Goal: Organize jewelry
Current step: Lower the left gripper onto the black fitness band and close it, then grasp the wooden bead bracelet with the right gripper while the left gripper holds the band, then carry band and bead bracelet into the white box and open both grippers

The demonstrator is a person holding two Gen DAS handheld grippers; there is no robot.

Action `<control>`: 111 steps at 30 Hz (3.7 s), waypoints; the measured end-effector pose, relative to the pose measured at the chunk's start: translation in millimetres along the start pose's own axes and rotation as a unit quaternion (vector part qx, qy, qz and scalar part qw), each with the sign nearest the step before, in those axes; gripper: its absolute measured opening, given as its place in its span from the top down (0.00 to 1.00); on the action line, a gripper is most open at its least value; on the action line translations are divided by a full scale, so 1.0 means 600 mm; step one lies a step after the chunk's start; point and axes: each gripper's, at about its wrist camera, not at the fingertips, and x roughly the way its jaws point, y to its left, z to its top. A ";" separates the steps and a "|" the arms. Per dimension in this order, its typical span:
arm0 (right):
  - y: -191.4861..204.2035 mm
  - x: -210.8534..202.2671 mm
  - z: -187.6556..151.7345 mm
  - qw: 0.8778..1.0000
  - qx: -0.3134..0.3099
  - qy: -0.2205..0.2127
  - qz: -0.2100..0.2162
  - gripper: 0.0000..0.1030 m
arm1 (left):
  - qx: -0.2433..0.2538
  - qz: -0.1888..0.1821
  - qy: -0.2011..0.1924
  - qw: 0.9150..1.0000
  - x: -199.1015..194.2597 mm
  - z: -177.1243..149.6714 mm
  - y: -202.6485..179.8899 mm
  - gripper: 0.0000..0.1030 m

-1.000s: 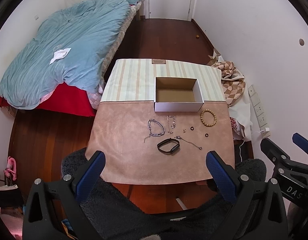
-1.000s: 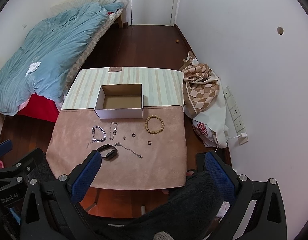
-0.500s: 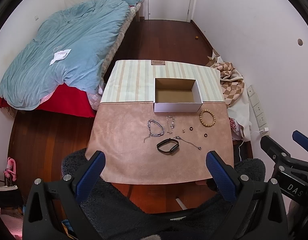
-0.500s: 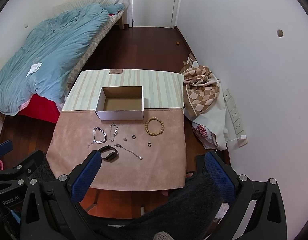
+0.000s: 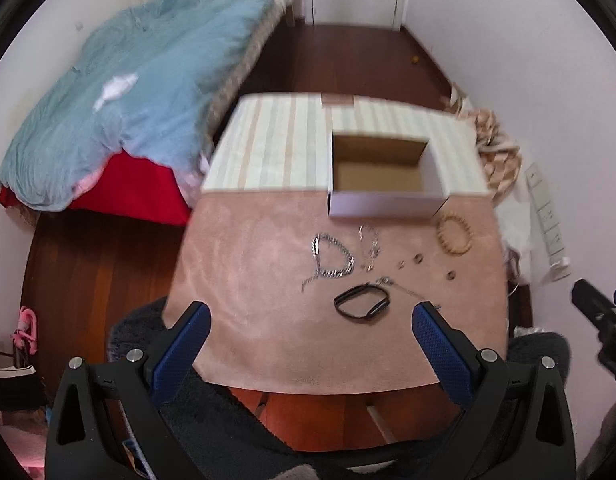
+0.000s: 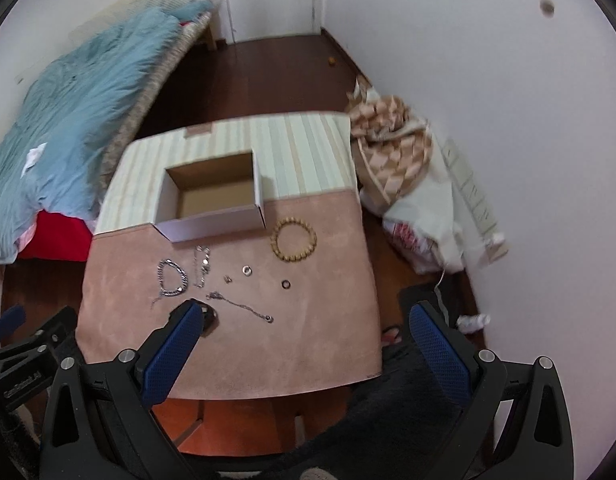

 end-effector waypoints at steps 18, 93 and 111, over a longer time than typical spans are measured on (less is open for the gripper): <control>-0.033 0.291 -0.068 0.989 0.034 0.140 -0.006 0.28 | 0.011 -0.038 0.150 0.988 0.308 -0.040 -0.020 0.30; 0.163 0.207 0.247 0.990 -0.082 -0.050 0.107 0.91 | 0.008 -0.091 -0.017 0.996 0.189 0.232 -0.030 0.92; 0.154 0.365 0.284 0.987 -0.046 0.072 0.135 0.57 | 0.003 -0.089 0.031 0.996 0.280 0.308 -0.029 0.23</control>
